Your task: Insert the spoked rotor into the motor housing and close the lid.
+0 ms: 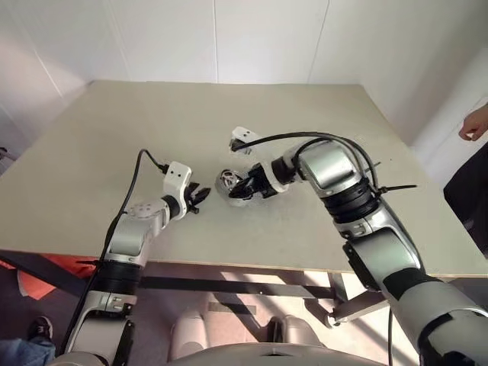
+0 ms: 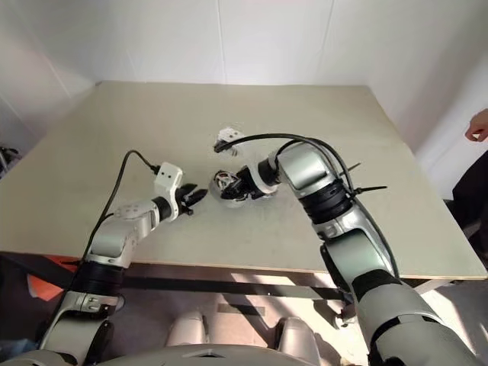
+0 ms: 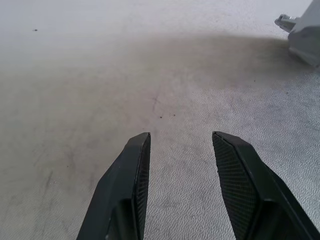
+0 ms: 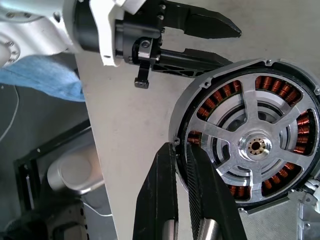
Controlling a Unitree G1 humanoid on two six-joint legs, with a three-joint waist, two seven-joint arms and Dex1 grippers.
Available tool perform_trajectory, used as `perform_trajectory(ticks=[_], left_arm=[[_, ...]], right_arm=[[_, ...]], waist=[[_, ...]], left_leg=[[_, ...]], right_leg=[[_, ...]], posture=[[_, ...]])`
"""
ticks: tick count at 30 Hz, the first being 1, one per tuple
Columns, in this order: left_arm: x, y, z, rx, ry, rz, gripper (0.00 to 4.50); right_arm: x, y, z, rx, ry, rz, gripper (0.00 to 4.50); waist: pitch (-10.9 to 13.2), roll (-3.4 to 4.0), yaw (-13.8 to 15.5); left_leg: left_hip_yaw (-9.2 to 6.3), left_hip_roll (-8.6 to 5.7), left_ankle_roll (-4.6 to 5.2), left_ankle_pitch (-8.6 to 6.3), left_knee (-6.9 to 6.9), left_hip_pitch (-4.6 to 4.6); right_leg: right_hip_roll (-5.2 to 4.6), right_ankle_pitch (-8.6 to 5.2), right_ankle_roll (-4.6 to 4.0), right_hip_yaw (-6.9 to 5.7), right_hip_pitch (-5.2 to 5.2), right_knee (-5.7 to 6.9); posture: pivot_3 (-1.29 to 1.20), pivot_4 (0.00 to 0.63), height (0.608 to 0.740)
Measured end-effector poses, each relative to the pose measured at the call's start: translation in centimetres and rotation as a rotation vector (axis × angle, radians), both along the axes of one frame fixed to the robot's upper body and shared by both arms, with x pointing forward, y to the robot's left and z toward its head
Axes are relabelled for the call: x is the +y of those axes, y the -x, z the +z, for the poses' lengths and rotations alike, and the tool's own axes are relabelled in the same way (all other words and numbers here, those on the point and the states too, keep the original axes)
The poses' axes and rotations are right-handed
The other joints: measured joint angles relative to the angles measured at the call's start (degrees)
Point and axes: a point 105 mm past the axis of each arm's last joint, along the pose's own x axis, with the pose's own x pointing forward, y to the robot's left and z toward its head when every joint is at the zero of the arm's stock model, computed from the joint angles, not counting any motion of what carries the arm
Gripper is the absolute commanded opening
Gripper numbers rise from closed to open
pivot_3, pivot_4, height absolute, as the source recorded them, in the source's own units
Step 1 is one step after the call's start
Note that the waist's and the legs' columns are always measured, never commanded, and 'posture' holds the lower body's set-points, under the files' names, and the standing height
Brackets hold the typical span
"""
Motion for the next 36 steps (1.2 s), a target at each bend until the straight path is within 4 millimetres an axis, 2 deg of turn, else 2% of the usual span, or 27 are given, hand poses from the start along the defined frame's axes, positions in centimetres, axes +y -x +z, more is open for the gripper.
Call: perform_trajectory(ticks=[2, 6, 12, 18, 19, 24, 25, 28, 31, 34, 36], left_arm=[[0.2, 0.1, 0.6, -0.026, 0.016, 0.005, 2.06], [0.6, 0.4, 1.6, -0.065, 0.037, 0.025, 2.06], [0.6, 0.5, 1.6, -0.066, 0.042, 0.034, 2.06], [0.7, 0.5, 1.5, -0.064, 0.040, 0.042, 2.06], [0.7, 0.5, 1.5, -0.064, 0.040, 0.043, 2.06], [0.7, 0.4, 1.5, -0.062, 0.039, 0.043, 2.06], [0.7, 0.4, 1.5, -0.061, 0.038, 0.043, 2.06], [0.8, 0.3, 1.3, -0.055, 0.035, 0.045, 2.06], [0.9, 0.3, 1.2, -0.048, 0.031, 0.043, 2.06], [0.8, 0.1, 1.3, -0.049, 0.030, 0.033, 2.06], [0.7, -0.2, 1.6, -0.055, 0.032, 0.025, 2.06]], right_arm=[[0.2, -0.2, -0.6, 0.034, 0.006, -0.047, 0.01], [1.0, -1.4, -0.4, 0.041, 0.009, -0.148, 0.01], [1.6, -2.8, -0.3, 0.076, -0.012, -0.270, 0.01], [2.1, -2.9, -0.6, 0.095, -0.024, -0.302, 0.01], [2.2, -3.0, -0.7, 0.096, -0.027, -0.305, 0.71], [2.3, -3.1, -0.6, 0.091, -0.034, -0.312, 2.25], [2.3, -3.1, -0.5, 0.091, -0.037, -0.309, 2.25], [2.3, -3.1, 0.6, 0.091, -0.066, -0.289, 2.25], [2.3, -3.4, 2.9, 0.037, -0.115, -0.260, 2.25], [1.7, -4.6, 5.1, -0.087, -0.187, -0.254, 2.25], [0.3, -6.0, 6.5, -0.221, -0.216, -0.268, 2.25]], waist=[[0.0, 0.01, 0.3], [0.0, 0.01, 0.3], [0.0, 0.01, 0.1], [0.0, 0.01, 0.1], [0.0, 0.01, 0.2], [0.0, 0.01, 0.1], [0.0, 0.01, 0.1], [0.0, 0.01, 0.1], [0.0, 0.01, 0.2], [0.0, 0.00, 0.3], [0.0, -0.01, 0.5]], left_leg=[[0.00, -0.03, -0.20, 0.12, -0.14, -0.01], [0.00, -0.10, -0.32, 0.19, -0.35, 0.05], [-0.01, -0.09, -0.55, 0.32, -0.54, 0.14], [0.00, -0.10, -0.56, 0.33, -0.55, 0.15], [0.00, -0.10, -0.56, 0.33, -0.56, 0.16], [0.00, -0.10, -0.58, 0.34, -0.56, 0.18], [0.00, -0.10, -0.58, 0.34, -0.57, 0.18], [0.00, -0.10, -0.58, 0.34, -0.57, 0.18], [0.00, -0.10, -0.58, 0.34, -0.57, 0.18], [0.00, -0.11, -0.59, 0.35, -0.57, 0.18], [0.00, -0.13, -0.60, 0.36, -0.55, 0.15]], right_leg=[[-0.03, 0.00, 0.00, -0.04, 0.00, -0.05], [-0.05, -0.01, 0.01, -0.04, -0.01, -0.08], [-0.02, -0.01, 0.02, -0.03, -0.02, -0.08], [-0.02, -0.01, 0.02, -0.03, -0.02, -0.09], [-0.02, -0.01, 0.02, -0.02, -0.02, -0.09], [-0.01, -0.01, 0.03, -0.01, -0.02, -0.08], [0.00, -0.01, 0.03, -0.01, -0.02, -0.08], [0.00, -0.01, 0.03, -0.02, -0.02, -0.08], [0.00, -0.01, 0.03, -0.01, -0.02, -0.08], [-0.01, -0.01, 0.03, -0.01, -0.02, -0.08], [-0.03, 0.00, 0.03, -0.02, -0.01, -0.08]], posture=[[0.00, 0.000, 0.740], [0.00, 0.000, 0.740], [0.00, 0.000, 0.740], [0.00, 0.000, 0.740], [0.00, 0.000, 0.740], [0.00, 0.000, 0.740], [0.00, 0.000, 0.740], [0.00, 0.000, 0.740], [0.00, 0.000, 0.740], [0.00, 0.000, 0.740], [0.00, 0.000, 0.740]])
